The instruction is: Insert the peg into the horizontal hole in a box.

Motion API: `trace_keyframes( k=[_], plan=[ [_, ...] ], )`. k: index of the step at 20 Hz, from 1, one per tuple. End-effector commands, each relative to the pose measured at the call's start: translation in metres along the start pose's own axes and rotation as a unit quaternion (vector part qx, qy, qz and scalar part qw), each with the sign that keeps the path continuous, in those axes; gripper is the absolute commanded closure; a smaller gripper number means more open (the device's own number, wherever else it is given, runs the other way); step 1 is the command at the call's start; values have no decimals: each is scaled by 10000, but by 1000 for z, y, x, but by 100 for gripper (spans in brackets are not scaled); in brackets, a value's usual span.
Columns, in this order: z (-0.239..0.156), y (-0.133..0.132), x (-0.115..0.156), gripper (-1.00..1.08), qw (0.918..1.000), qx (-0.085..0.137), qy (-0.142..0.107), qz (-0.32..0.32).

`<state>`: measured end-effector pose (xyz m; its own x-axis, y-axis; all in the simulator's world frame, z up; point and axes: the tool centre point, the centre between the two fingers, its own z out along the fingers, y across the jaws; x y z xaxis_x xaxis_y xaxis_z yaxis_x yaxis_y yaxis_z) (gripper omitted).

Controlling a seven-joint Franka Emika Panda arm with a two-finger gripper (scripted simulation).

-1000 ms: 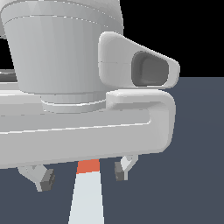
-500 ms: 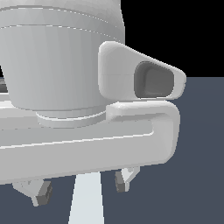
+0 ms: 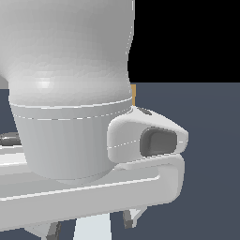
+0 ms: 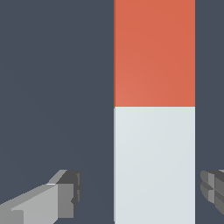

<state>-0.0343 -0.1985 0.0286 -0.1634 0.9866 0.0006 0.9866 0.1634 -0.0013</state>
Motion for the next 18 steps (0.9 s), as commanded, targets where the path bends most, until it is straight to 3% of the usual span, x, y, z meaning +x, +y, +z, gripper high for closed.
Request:
trace_keyframes(
  k=[1, 4, 5, 18],
  plan=[
    [7, 1, -1, -92, 10000, -6, -3, -1],
    [9, 2, -1, -92, 10000, -7, -3, -5],
    [9, 2, -1, 108, 10000, -7, -3, -5],
    [8, 3, 3, 108, 10000, -7, -3, -5]
  ],
)
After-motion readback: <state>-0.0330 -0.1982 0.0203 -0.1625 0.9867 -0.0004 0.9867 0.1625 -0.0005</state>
